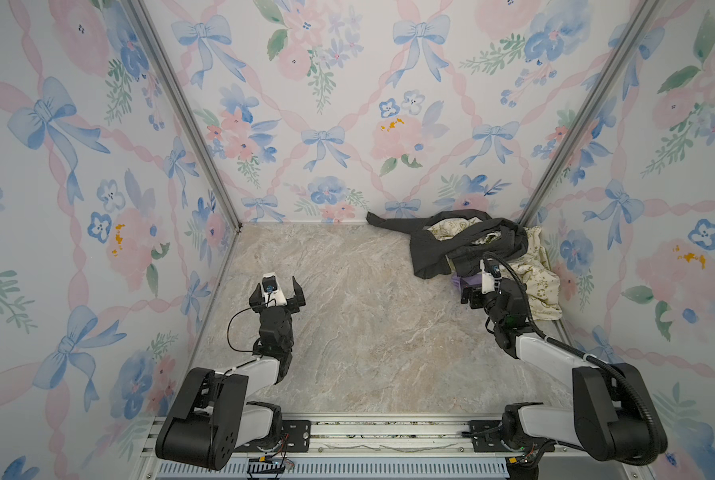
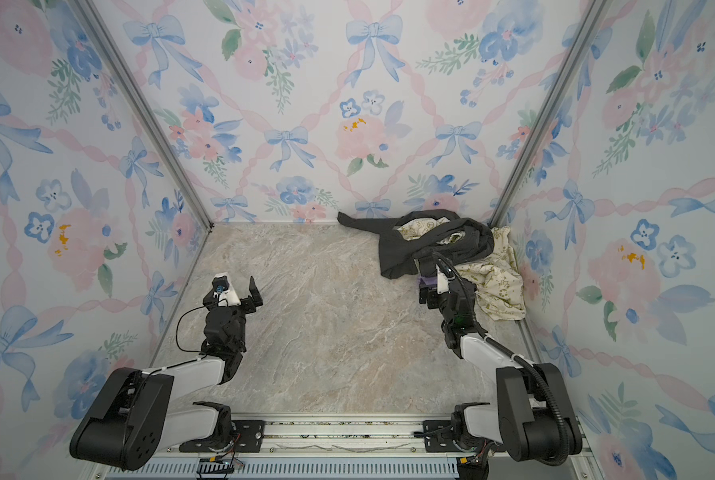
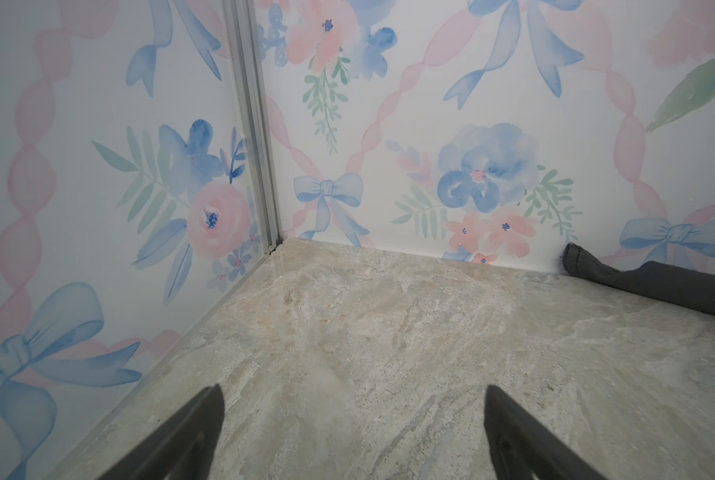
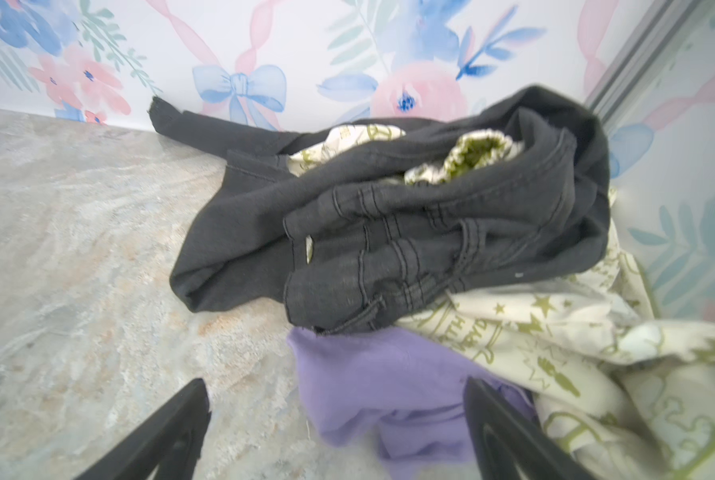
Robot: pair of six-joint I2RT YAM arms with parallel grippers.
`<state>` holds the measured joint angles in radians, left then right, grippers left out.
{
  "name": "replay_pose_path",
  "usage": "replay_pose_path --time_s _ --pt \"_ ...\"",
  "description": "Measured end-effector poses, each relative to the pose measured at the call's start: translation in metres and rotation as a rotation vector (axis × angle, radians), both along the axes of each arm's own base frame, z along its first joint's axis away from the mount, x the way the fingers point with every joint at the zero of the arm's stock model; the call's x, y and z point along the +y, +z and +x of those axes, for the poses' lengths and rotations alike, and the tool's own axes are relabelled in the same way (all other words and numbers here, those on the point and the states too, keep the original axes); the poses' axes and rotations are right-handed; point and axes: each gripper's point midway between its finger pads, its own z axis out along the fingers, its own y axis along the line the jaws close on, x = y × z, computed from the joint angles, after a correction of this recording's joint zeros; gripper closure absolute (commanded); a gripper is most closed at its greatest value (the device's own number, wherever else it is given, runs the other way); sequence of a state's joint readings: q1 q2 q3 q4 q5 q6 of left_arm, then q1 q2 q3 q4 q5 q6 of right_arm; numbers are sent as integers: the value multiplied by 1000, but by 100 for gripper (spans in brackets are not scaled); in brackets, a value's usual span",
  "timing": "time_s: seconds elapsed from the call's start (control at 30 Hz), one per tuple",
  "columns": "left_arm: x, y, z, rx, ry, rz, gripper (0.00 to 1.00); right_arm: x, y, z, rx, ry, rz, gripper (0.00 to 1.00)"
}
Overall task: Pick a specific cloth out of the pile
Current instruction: 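Reach the right gripper toward the lavender shirt while the left arm lifts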
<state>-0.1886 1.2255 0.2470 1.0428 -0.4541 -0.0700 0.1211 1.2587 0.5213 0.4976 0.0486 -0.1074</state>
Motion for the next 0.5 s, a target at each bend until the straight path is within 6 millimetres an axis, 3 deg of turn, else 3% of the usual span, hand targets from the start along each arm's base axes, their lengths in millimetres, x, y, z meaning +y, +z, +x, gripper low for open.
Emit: replay_pose_path --time_s 0.13,0.33,0.43,0.5 --pt "1 24 1 -7 32 -11 2 -3 40 -8 -34 -9 -31 3" --pt "0 42 5 9 35 -23 2 -14 71 -22 4 -59 -53 3" --pt "-3 44 9 29 21 -21 2 -27 94 -23 50 -110 -20 3" --pt "-6 48 12 31 8 -21 2 -49 114 -21 64 -191 26 3"
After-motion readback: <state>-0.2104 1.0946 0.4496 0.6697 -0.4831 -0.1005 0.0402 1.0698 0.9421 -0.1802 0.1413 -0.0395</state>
